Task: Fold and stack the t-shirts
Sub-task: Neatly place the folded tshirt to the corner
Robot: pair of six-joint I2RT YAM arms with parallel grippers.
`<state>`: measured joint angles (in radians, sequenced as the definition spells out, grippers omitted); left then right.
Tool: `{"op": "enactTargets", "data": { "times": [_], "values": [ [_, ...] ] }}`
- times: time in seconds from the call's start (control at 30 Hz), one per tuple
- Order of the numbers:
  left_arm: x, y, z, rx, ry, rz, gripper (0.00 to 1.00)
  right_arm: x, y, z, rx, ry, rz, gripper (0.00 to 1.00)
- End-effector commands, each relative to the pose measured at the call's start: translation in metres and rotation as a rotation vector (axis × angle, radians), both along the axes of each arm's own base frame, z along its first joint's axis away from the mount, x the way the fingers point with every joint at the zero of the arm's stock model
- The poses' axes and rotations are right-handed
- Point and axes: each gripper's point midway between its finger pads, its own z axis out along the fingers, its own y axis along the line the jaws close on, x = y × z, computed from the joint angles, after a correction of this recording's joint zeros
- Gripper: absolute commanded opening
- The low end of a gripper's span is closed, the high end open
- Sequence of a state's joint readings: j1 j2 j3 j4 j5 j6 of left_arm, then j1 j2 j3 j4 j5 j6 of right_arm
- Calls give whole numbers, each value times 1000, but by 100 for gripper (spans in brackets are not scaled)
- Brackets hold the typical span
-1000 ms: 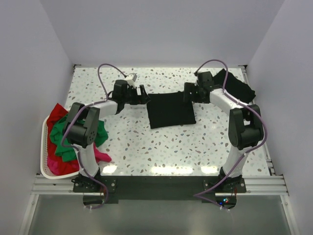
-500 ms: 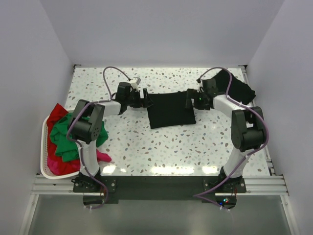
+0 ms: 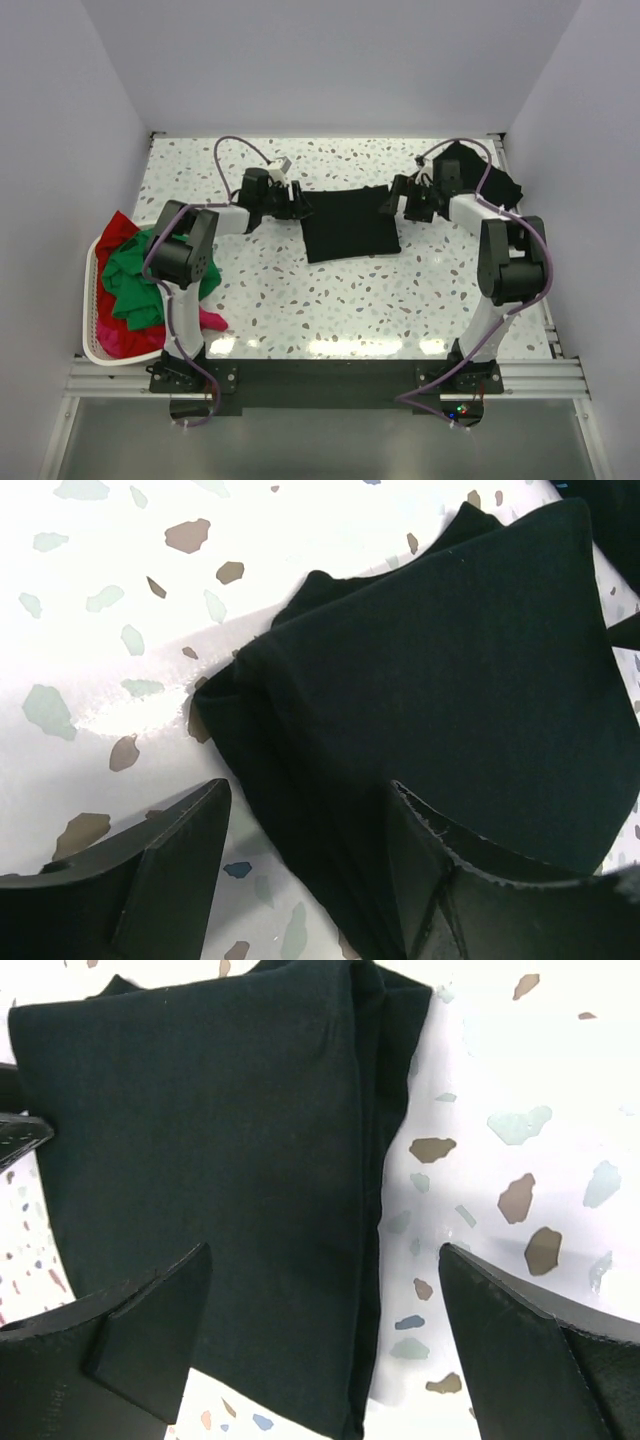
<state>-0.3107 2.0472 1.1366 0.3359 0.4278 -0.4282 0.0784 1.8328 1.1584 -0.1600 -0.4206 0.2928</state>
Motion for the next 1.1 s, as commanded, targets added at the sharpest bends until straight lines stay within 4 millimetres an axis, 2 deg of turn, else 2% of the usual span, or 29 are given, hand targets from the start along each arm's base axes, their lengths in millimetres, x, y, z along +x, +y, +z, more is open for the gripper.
{"op": "enactTargets", "data": {
  "times": [0.0,0.2,0.27,0.3,0.37,0.4,0.67,0.83,1.0,1.07],
  "values": [
    [-6,-10,-5,-29,15,-44,66,4,12,4,95,-9,48,99],
    [-7,-14,-10,-52,23,-64,48,7,9,-13,93,35,41,99],
    [-8,-13,-11,-51,21,-65,34,8,9,-17,100,47,46,99],
    [-8,-13,-11,-51,23,-66,20,6,10,-20,103,61,49,99],
    [-9,-13,-11,-52,24,-66,6,8,12,-23,119,71,59,99],
    [-9,-13,-11,-49,21,-68,0,5,14,-30,126,95,67,99],
    [-11,-9,-12,-58,22,-70,0,5,29,-44,209,147,116,98],
    [-11,-9,-10,-68,17,-80,0,4,40,-57,207,185,145,91],
    [-11,-9,-10,-75,17,-82,0,2,45,-63,199,210,163,75],
    [-11,-9,-10,-79,21,-82,0,0,48,-65,196,217,174,62]
  ]
}}
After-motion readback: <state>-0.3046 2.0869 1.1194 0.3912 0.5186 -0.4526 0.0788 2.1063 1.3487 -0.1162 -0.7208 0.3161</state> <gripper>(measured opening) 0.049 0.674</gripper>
